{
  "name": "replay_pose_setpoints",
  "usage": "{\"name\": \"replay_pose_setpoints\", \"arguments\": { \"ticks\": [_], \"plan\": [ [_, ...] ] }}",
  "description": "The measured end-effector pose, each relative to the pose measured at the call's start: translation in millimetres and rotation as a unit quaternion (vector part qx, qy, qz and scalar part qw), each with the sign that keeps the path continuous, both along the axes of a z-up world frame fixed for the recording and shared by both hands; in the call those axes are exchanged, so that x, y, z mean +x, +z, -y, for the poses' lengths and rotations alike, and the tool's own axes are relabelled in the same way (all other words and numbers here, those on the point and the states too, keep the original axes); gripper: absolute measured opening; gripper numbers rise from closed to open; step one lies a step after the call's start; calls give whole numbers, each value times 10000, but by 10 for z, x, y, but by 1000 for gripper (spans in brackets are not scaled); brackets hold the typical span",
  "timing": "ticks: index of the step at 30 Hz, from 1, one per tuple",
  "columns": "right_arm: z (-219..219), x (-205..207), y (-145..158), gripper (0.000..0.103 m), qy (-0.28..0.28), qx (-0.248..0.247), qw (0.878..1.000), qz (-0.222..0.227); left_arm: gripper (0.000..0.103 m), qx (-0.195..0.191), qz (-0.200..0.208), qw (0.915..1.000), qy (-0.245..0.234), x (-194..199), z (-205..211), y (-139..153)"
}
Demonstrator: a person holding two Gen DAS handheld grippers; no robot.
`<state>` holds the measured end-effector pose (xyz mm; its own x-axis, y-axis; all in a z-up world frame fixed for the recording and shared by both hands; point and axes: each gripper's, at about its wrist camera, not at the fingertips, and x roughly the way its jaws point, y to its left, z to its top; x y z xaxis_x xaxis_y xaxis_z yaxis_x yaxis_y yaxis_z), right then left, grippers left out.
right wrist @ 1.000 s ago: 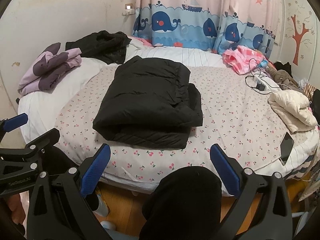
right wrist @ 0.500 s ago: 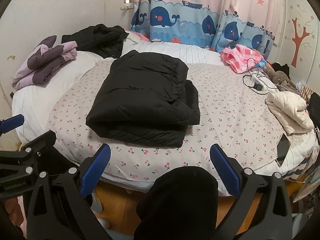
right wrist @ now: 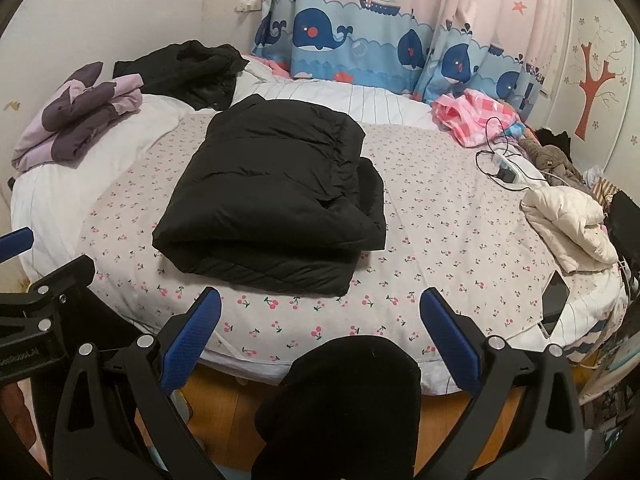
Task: Fold large clothes
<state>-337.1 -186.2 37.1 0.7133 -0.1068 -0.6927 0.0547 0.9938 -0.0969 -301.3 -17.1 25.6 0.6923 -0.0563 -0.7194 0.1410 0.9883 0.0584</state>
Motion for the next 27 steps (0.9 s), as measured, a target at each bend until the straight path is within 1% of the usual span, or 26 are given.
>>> {"name": "replay_pose_setpoints", "arguments": {
  "ticks": [14,20,27],
  "plan": [
    [76,-24,40,96,-50,88,9999,72,96,88,1,10000,42,23,68,-8],
    [77,-34,57,96,-27,116,9999,49,96,173,38,9998,13,-2,128,5],
    [76,-10,38,96,19,268,9996,-15,96,204,89,9997,53,-5,113,26]
  ]
}}
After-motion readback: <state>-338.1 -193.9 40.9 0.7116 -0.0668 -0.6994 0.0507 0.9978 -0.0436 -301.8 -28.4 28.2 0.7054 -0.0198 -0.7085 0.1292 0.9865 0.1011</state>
